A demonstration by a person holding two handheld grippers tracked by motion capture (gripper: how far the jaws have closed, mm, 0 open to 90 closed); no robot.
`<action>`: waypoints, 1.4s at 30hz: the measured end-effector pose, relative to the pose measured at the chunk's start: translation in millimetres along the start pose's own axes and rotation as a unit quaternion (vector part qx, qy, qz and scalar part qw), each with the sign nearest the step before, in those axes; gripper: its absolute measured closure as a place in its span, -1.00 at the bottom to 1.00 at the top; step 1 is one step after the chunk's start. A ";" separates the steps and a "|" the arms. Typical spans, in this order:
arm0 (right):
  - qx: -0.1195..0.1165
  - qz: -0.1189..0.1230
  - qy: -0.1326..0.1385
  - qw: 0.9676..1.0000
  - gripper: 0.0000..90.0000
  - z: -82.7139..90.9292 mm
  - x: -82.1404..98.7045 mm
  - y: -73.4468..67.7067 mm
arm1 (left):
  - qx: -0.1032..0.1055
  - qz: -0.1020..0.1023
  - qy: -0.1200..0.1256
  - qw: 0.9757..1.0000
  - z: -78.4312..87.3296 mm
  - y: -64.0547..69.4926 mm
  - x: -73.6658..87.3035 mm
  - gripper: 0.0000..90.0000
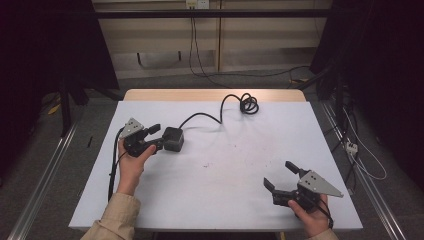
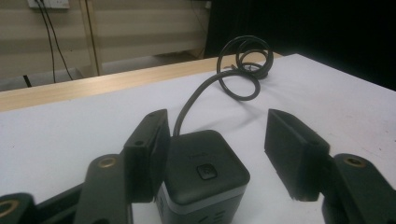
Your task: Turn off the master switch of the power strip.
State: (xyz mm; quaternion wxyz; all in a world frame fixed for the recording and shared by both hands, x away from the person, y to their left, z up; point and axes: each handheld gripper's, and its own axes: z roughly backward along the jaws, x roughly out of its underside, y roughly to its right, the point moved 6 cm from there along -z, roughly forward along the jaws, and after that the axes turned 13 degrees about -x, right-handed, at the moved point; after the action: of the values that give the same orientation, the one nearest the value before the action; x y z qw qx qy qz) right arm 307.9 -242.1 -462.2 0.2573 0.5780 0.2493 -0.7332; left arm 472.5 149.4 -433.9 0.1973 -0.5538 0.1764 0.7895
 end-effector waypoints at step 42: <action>-0.002 0.000 0.000 1.000 -0.87 -0.1 -0.1 0.3 | -0.007 0.007 -0.033 0.999 -8.5 -5.7 3.9 0.67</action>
State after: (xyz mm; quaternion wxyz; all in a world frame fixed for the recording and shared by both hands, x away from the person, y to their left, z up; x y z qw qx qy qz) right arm 308.1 -242.2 -462.1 0.2582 0.5773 0.2506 -0.7330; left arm 481.0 150.6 -440.6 0.1935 -0.5275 0.1681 0.8100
